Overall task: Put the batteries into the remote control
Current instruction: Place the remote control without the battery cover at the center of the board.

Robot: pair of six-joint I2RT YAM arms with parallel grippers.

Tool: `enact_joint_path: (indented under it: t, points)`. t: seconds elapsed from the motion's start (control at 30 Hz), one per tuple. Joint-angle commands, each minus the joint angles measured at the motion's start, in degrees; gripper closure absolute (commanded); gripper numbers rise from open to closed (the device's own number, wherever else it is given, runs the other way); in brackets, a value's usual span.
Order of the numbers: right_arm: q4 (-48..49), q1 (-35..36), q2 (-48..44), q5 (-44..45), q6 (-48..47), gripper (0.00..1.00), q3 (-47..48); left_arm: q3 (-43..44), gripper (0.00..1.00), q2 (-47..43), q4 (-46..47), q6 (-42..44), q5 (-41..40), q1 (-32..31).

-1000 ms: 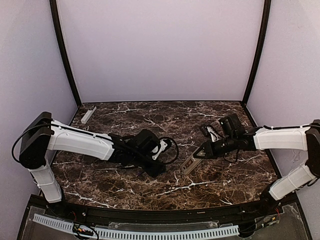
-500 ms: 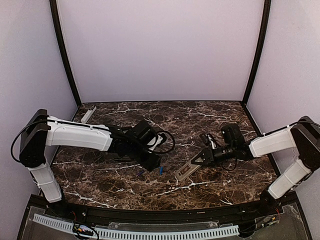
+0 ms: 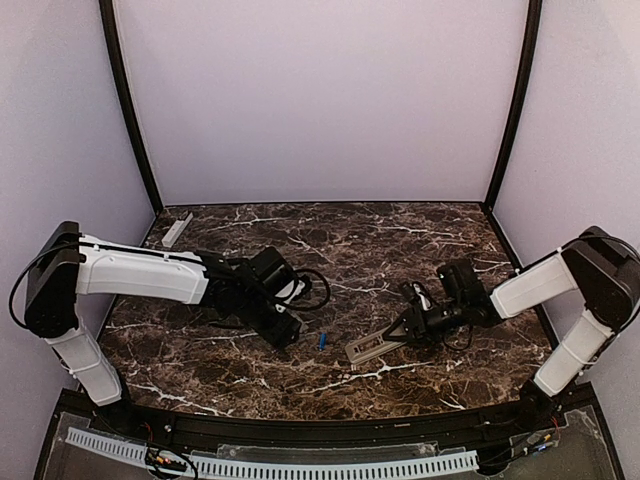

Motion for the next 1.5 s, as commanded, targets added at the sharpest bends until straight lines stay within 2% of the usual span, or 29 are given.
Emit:
enact_joint_path:
  t: [0.0,0.33,0.4,0.77,0.8,0.83,0.87,1.1,1.33,1.47]
  points:
    - [-2.7,-0.1,0.9,2.3,-2.3,0.59,1.2,-0.9,0.34,-2.6,-4.3,1.5,0.6,0.4]
    - [-11.0,-0.1,0.4,8.3,-6.0,0.48,4.4,-0.1,0.44,-0.2,-7.6,3.7,3.2,0.6]
    - [-12.6,-0.1,0.3,9.7,-6.8,0.43,4.9,0.0,0.46,0.6,-7.7,3.8,3.3,0.5]
    - [-16.1,-0.1,0.7,11.8,-8.0,0.38,5.7,1.4,0.5,4.3,-8.0,4.8,1.7,0.5]
    - [-16.2,-0.2,0.6,11.9,-8.0,0.37,5.7,1.8,0.5,4.3,-7.8,4.9,1.6,0.5]
    - [-16.4,-0.2,0.5,12.0,-8.1,0.26,5.8,1.9,0.49,4.4,-7.8,5.0,1.6,0.6]
    - [-16.5,-0.2,0.4,12.0,-8.1,0.23,5.8,2.5,0.47,4.3,-7.6,5.3,1.9,0.6]
    - [-17.9,-1.0,-1.1,12.2,-8.2,0.18,6.5,4.3,0.28,1.1,-3.1,7.5,7.9,0.5]
    - [-20.4,-2.6,-2.7,14.1,-9.5,0.14,7.0,7.6,0.34,3.8,-2.4,5.7,8.3,-1.2]
    - [-20.8,-3.1,-3.1,14.0,-10.0,0.12,6.8,9.8,0.27,4.8,-2.0,10.8,6.5,-1.8]
